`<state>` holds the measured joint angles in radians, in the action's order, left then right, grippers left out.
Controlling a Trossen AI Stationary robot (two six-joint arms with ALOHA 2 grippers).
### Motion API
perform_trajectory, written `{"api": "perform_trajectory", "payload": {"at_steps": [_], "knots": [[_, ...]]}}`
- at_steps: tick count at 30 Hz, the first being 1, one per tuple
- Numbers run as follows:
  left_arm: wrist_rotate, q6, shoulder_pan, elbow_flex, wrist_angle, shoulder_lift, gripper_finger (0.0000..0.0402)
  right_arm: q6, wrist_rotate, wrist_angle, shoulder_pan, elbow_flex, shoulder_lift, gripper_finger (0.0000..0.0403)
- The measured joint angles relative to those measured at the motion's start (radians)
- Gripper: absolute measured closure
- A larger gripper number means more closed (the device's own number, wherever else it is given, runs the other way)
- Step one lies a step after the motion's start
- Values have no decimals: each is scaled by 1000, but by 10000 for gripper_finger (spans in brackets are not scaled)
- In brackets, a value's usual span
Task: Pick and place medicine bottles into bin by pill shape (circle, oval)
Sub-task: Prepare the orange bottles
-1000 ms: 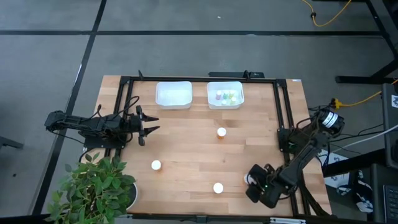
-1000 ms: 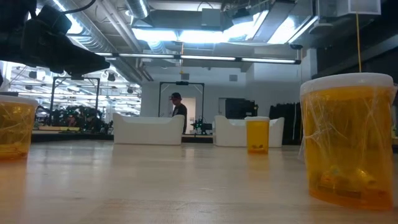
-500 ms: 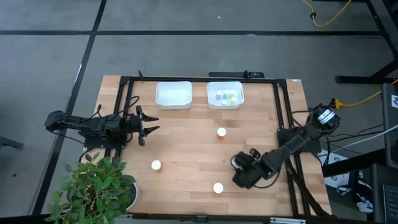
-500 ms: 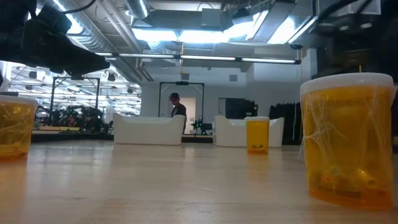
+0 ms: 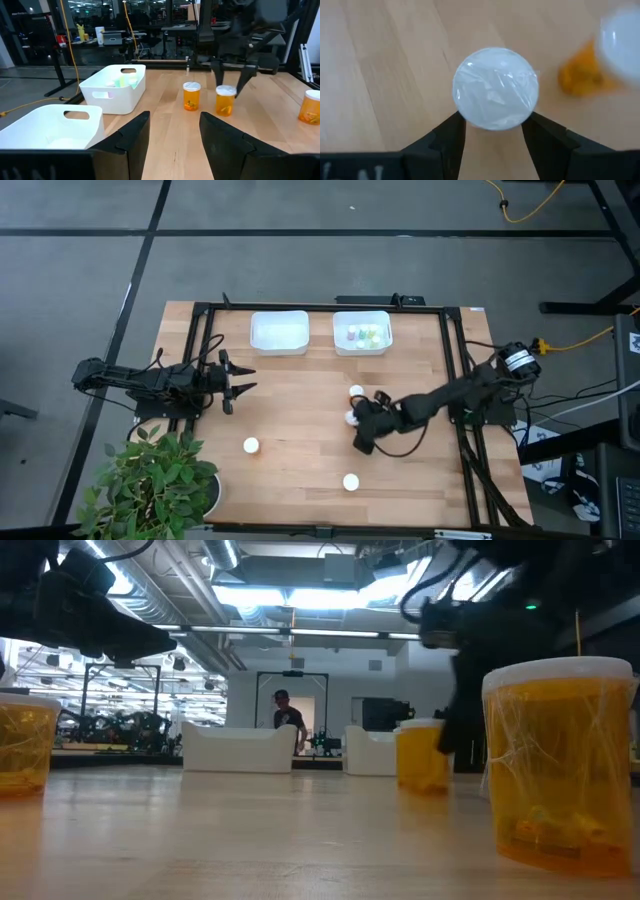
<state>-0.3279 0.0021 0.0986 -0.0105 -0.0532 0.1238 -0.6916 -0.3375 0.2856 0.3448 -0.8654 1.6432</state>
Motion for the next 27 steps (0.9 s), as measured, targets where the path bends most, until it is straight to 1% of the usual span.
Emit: {"api": "perform_trajectory", "payload": {"at_steps": [3,9,12,17,20,22,24,27], "knots": [[0,0,0,0,0,0,235,95,2,-63,-46,0,0,210],[0,4,0,0,0,0,235,197,52,-128,-128,0,0,210],[0,11,0,0,0,0,235,230,71,-171,-159,0,0,210],[0,26,0,0,0,0,235,232,77,-217,-194,-2,0,210],[0,27,0,0,0,0,235,225,77,-165,-199,-24,0,210],[0,26,0,0,0,0,235,193,82,-89,-199,-63,-1,210],[0,26,0,0,0,0,235,143,102,39,-199,-132,-3,210],[0,26,0,0,0,0,235,74,102,266,-177,-265,-3,210]]}}
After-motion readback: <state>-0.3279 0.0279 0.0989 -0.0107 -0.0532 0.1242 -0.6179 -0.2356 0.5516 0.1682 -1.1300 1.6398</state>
